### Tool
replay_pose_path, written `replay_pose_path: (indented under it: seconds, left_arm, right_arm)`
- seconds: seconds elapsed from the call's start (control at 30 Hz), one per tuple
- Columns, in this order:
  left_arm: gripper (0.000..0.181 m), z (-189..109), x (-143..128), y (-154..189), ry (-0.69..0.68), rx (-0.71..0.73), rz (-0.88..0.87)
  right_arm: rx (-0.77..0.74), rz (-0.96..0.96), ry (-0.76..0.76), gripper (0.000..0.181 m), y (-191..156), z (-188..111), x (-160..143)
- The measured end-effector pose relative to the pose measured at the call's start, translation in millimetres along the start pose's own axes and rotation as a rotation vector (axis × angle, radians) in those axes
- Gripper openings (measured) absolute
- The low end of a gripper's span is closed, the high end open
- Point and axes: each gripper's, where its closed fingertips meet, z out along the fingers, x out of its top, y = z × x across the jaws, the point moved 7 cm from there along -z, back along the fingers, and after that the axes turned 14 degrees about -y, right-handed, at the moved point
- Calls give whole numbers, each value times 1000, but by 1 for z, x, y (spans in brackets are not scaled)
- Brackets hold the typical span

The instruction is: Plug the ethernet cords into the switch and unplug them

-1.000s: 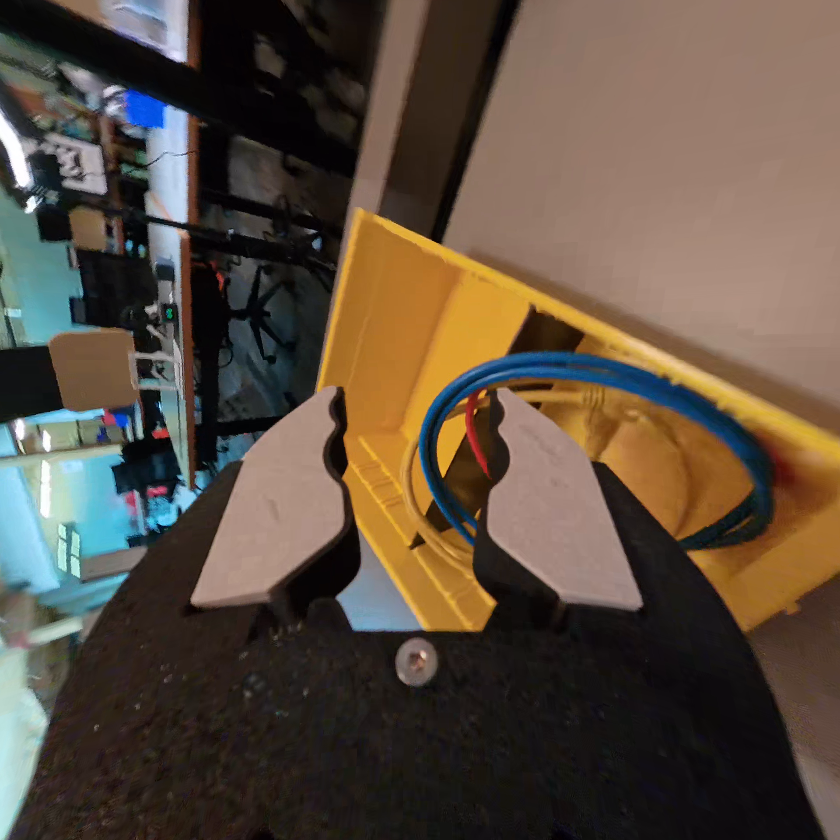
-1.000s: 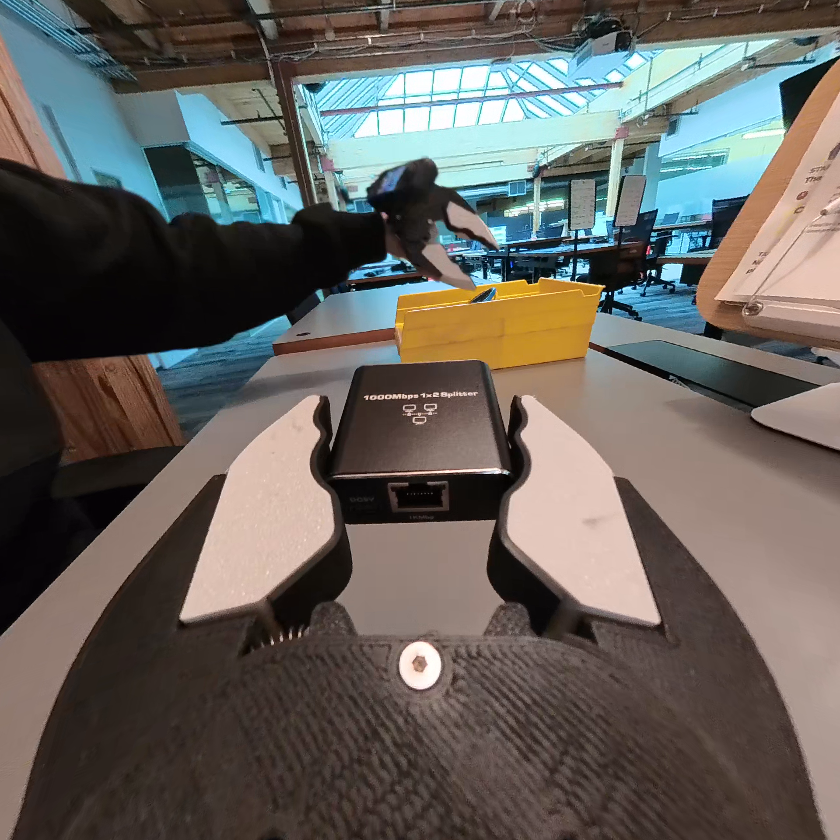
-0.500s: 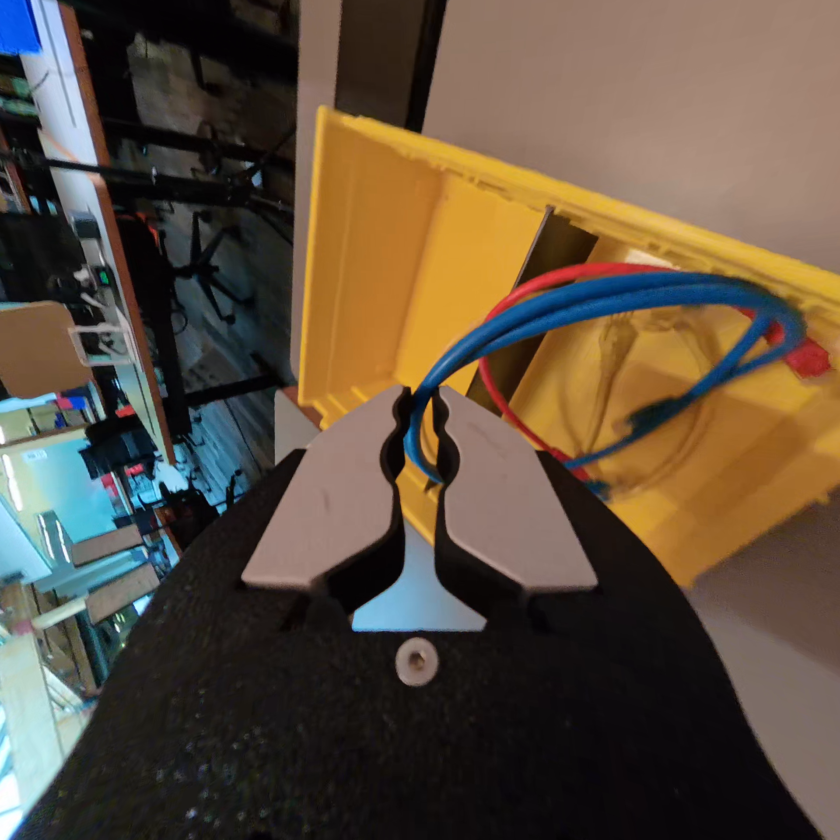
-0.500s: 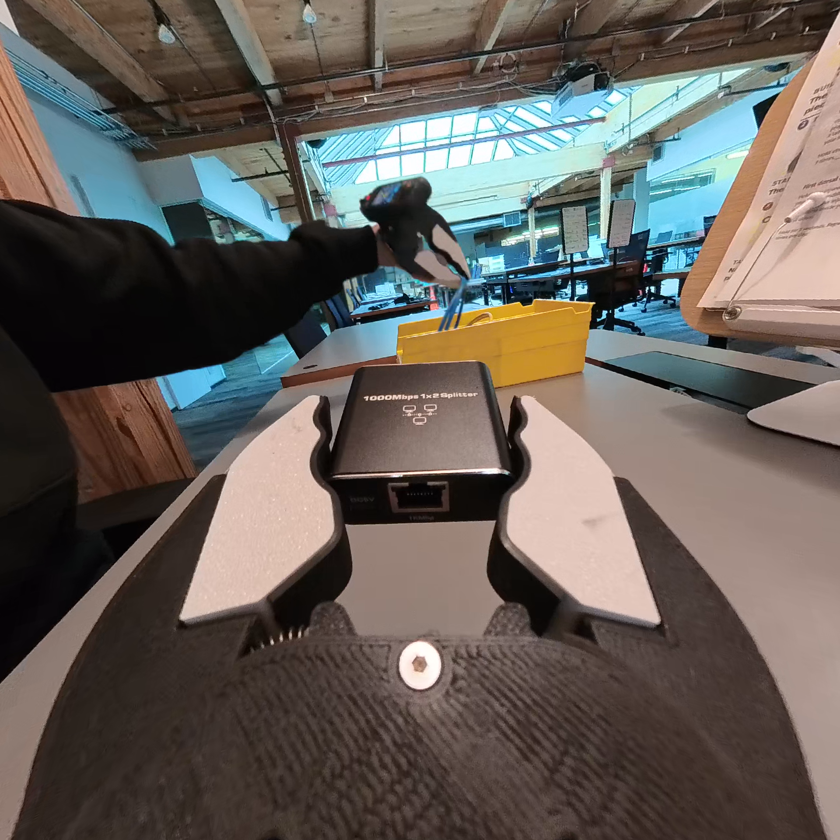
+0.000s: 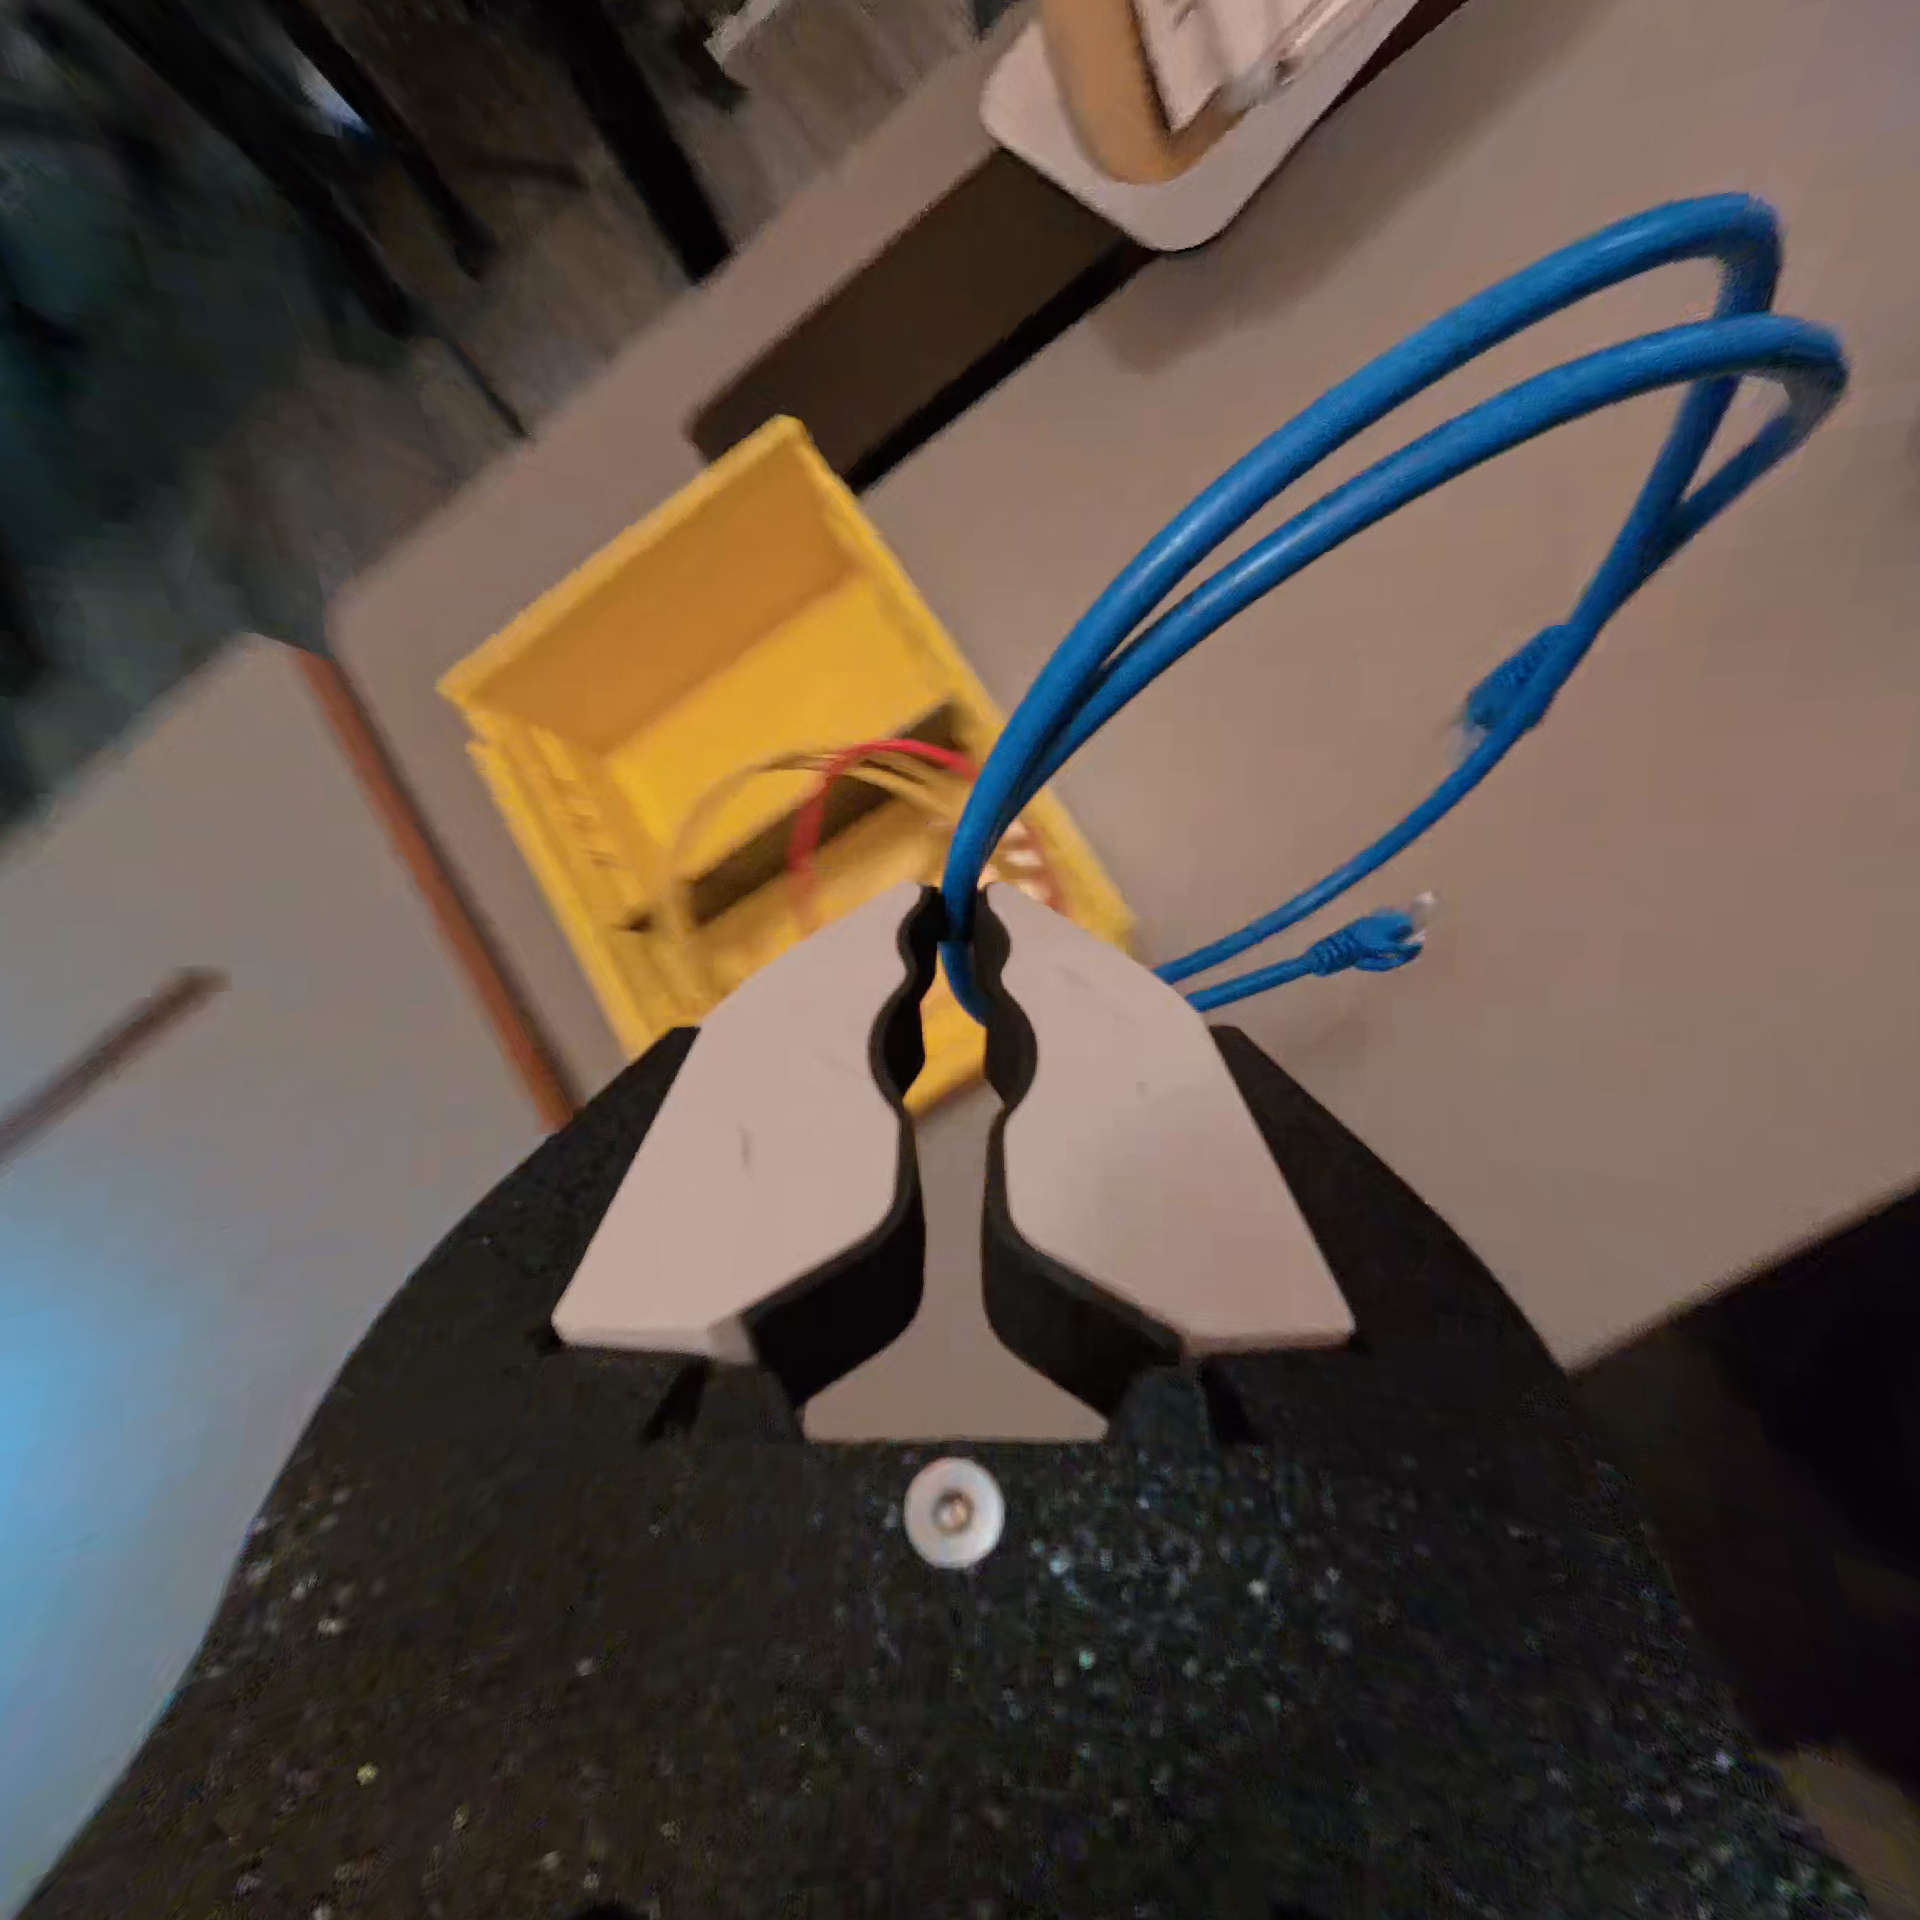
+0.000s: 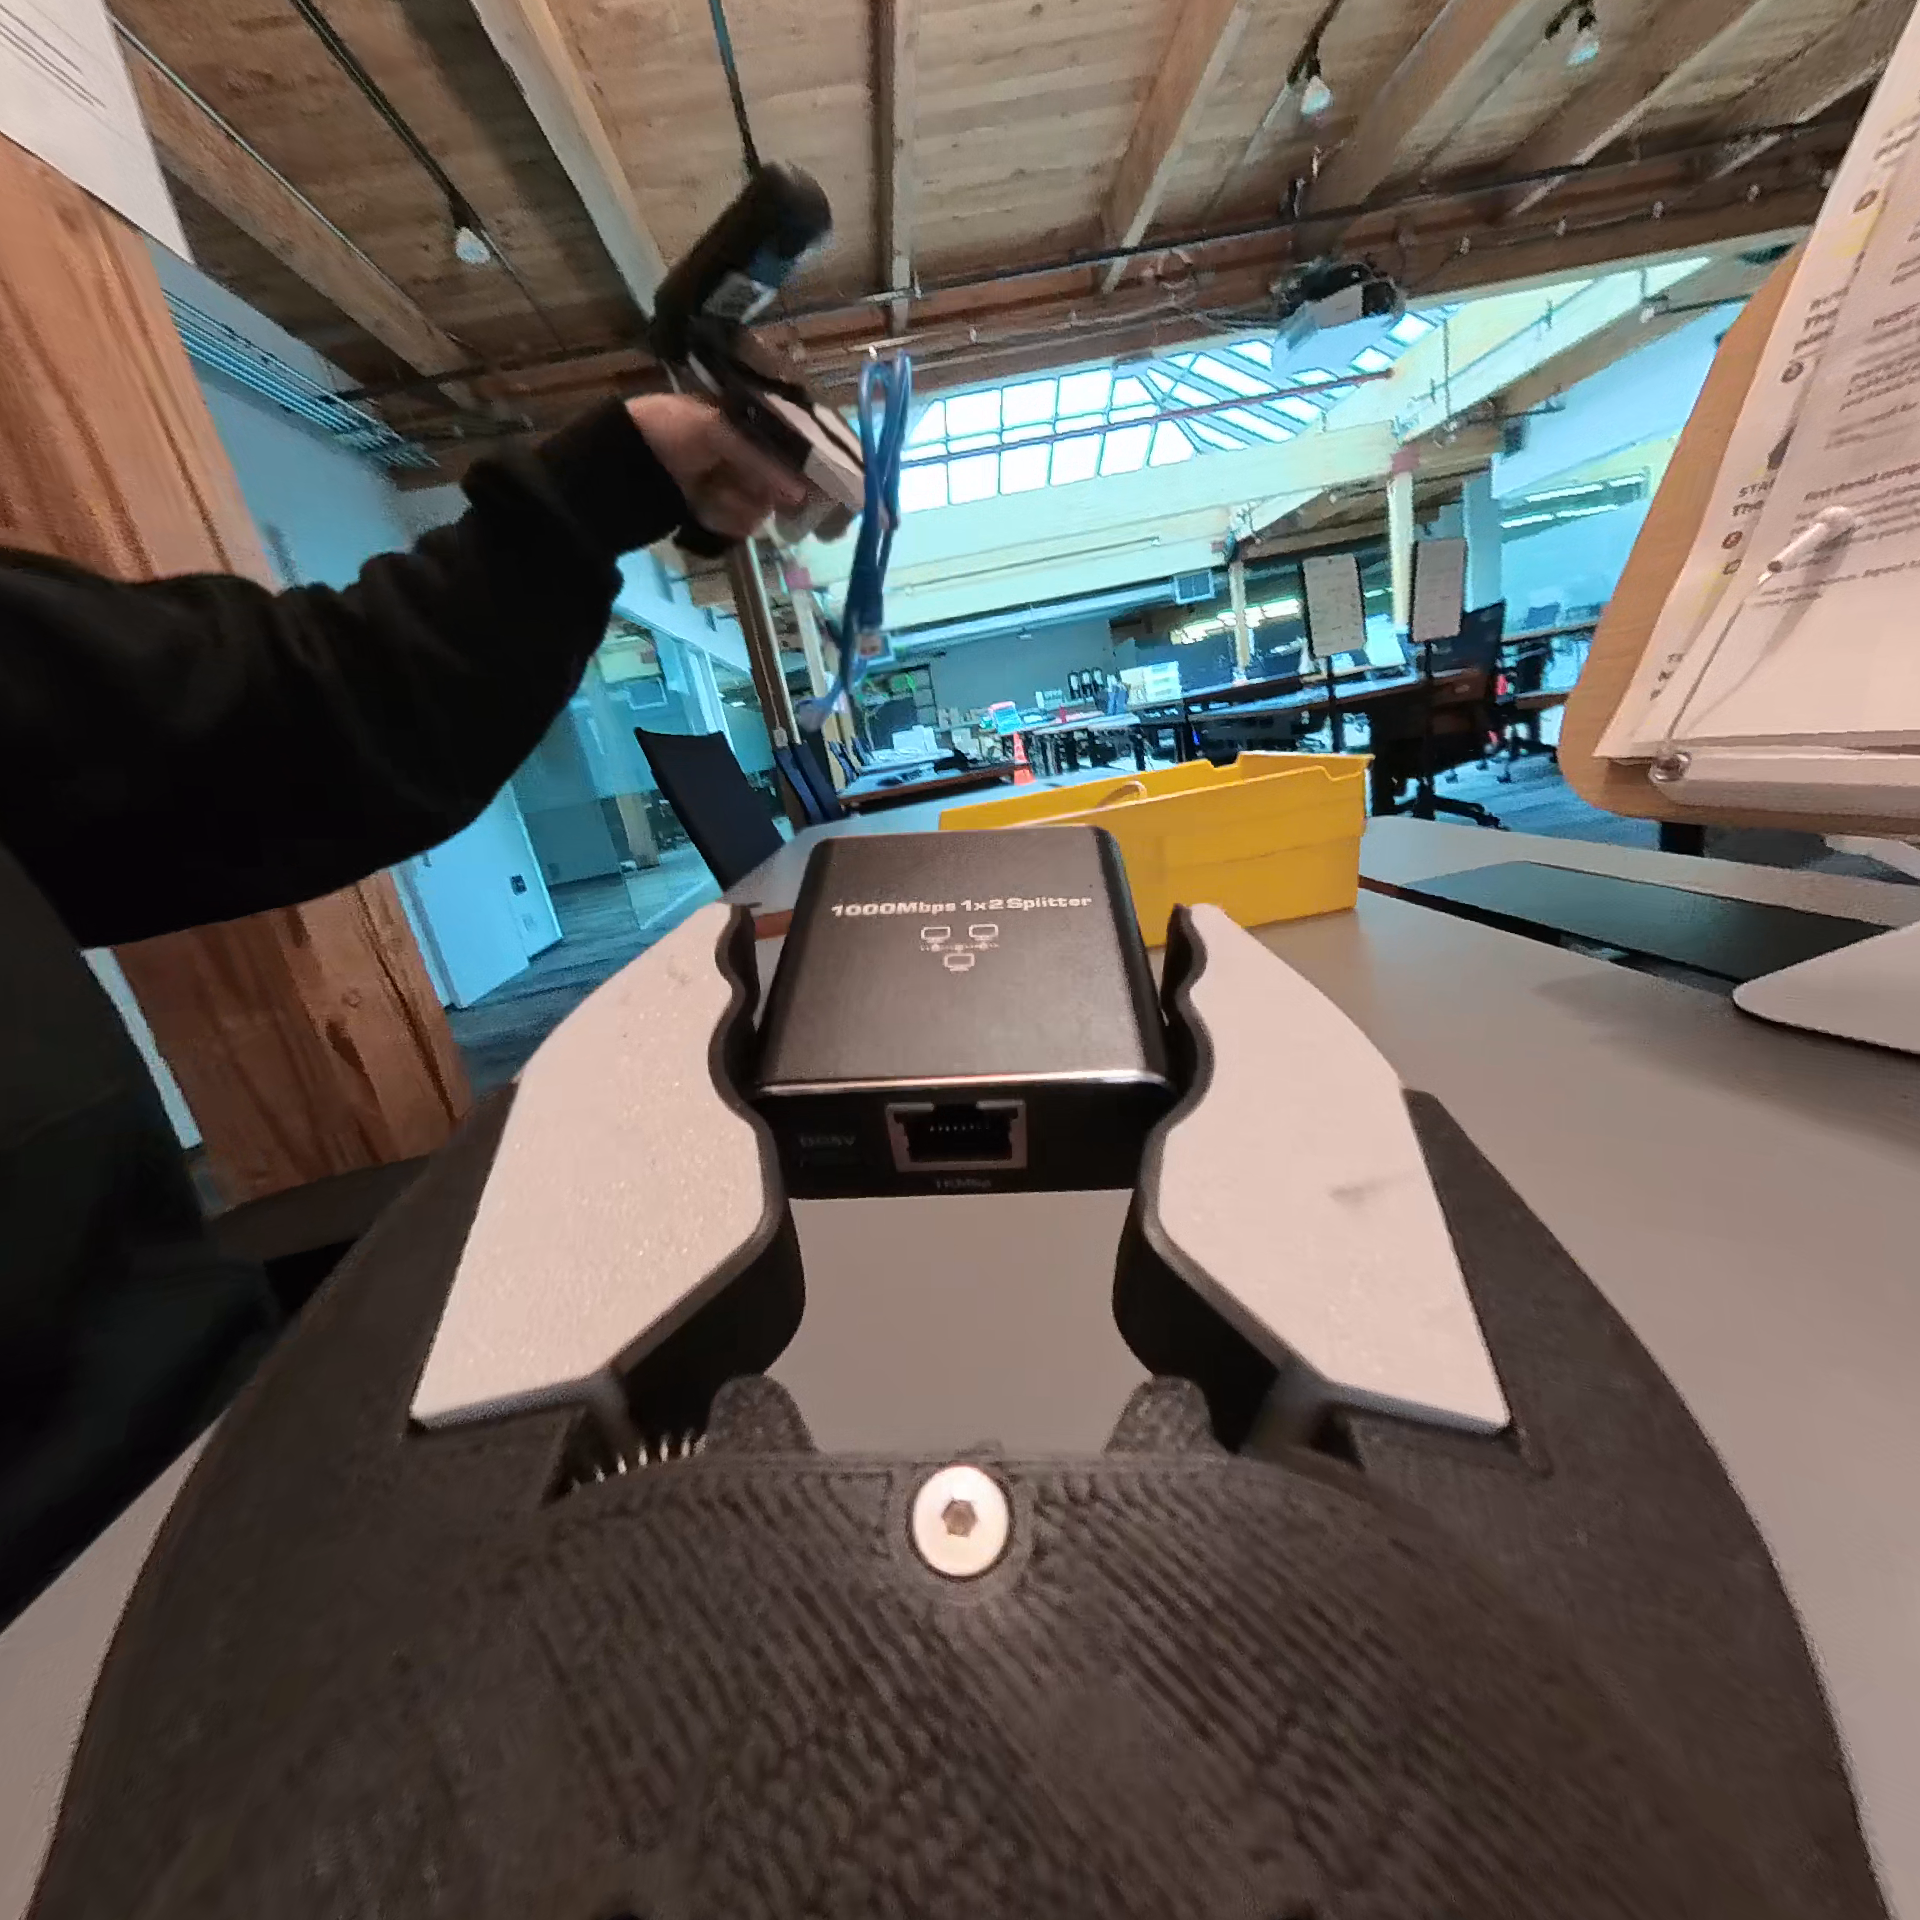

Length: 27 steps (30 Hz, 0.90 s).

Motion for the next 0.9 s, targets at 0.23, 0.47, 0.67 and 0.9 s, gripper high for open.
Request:
replay_pose_path:
  seconds: [0.23,0.47,0.67,0.9]
  left_arm:
    - [5,95,-18,150,-114,-567,-69]
    - [5,212,-19,204,-75,-668,-230]
    - [8,245,-4,205,91,-496,-218]
    - [28,213,-21,243,366,-391,534]
  right_arm:
    - [230,4,79,74,-19,-5,4]
    - [268,-15,72,75,-26,-7,4]
    - [215,-28,-1,75,-21,-4,-2]
    - [229,-21,-16,74,-19,-2,-2]
